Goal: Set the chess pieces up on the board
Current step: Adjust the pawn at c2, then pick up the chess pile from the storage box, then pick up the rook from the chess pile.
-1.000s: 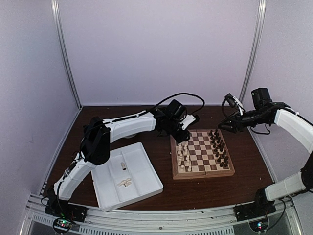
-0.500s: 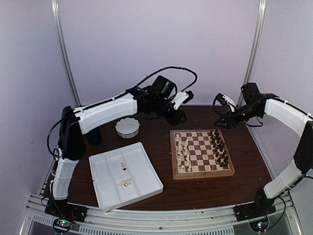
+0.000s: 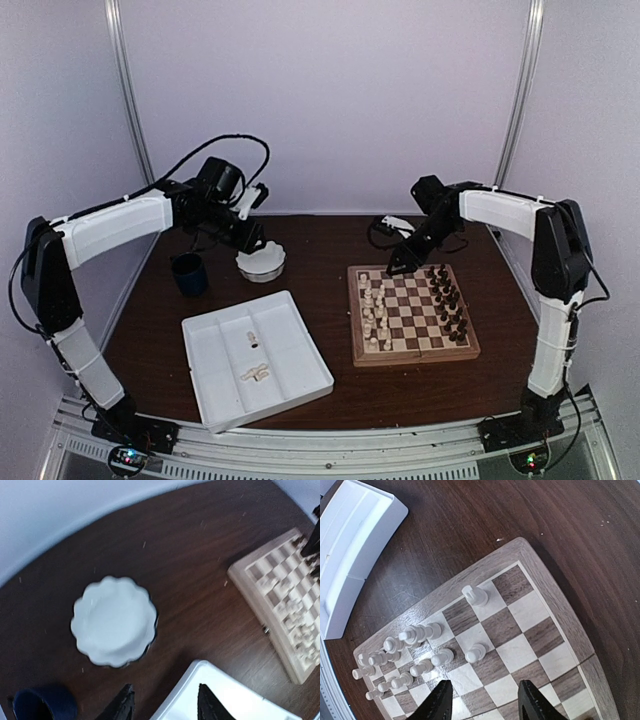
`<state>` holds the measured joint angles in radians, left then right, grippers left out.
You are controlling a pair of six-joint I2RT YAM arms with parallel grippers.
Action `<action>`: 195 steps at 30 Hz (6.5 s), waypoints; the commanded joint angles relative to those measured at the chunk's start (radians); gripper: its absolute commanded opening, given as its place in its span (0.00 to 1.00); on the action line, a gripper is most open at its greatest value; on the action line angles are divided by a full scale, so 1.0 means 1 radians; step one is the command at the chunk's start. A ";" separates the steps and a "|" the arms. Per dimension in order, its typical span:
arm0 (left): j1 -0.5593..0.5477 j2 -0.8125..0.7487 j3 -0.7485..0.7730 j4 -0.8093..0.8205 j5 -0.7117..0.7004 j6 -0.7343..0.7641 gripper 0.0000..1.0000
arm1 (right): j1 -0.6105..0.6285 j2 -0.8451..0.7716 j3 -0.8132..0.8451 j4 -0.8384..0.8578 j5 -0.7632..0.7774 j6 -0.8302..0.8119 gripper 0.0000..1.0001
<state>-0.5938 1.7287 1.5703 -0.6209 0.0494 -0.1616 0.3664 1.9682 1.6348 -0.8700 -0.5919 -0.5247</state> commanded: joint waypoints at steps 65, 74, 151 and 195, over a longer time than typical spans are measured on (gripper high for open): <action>0.118 -0.130 -0.251 0.127 0.214 -0.124 0.36 | 0.154 0.197 0.161 -0.115 0.211 0.022 0.12; 0.118 -0.130 -0.250 0.125 0.215 -0.122 0.36 | 0.155 0.191 0.157 -0.111 0.218 0.028 0.14; -0.381 -0.071 -0.637 -0.138 -0.061 -0.058 0.07 | 0.108 -0.405 -0.263 0.038 -0.035 0.037 0.44; -0.380 -0.453 -0.744 0.615 0.084 -0.056 0.02 | 0.439 -0.015 0.277 -0.094 -0.382 0.348 0.51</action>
<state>-0.9707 1.2453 0.8059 -0.0570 0.0765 -0.2108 0.7837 1.9221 1.8481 -0.9760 -0.9730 -0.2001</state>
